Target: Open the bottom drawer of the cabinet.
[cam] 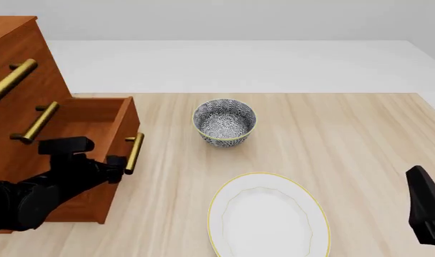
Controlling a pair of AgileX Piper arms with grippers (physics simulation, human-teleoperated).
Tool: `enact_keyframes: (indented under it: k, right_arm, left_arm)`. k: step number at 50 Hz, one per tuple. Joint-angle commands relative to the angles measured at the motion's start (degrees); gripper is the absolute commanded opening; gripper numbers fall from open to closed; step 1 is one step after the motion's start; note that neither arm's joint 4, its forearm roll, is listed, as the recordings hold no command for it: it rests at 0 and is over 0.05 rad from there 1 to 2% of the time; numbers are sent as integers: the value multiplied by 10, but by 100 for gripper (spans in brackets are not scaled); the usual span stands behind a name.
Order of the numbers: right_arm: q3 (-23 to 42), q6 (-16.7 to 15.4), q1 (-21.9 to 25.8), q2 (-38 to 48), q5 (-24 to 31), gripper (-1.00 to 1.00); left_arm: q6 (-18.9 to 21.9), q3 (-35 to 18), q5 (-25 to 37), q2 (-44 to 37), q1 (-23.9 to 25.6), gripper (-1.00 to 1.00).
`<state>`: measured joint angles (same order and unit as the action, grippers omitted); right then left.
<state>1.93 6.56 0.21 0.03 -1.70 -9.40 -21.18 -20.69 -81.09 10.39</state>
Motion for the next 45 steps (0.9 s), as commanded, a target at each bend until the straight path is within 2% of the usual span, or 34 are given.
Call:
enact_keyframes:
  k: [1,2,7,9,11,12,14,15,17,19,20,45]
  right_arm:
    - [3,0,-5,0,3,100]
    - [2,0,-5,0,2,100]
    - [3,1,-7,0,1,100]
    - [3,2,-7,0,2,100]
    - [3,2,-7,0,2,100]
    - [3,2,-8,0,1,100]
    - [2,2,-8,0,0,100]
    - [2,3,-8,0,0,100]
    - [3,2,-8,0,1,100]
    - [2,3,-8,0,0,100]
    - [2,3,-8,0,0,100]
    - [2,5,-11,0,-2,100]
  left_arm:
    - [-6,-10,-13,-91,6,100]
    - [1,-12,-12,-89,6,100]
    - [-9,-21,-7,-94,19,100]
    - [7,-24,-5,-92,13,100]
    - [-3,-27,-2,-93,20,100]
    - [11,-28,0,-89,15,100]
    - [-3,-30,2,-91,23,100]
    - [9,-31,4,-86,22,100]
    - [0,-34,5,-89,29,100]
    - [13,-38,6,-88,26,100]
    - [4,-40,7,-91,30,100]
    - [13,-69,34,-82,69,100]
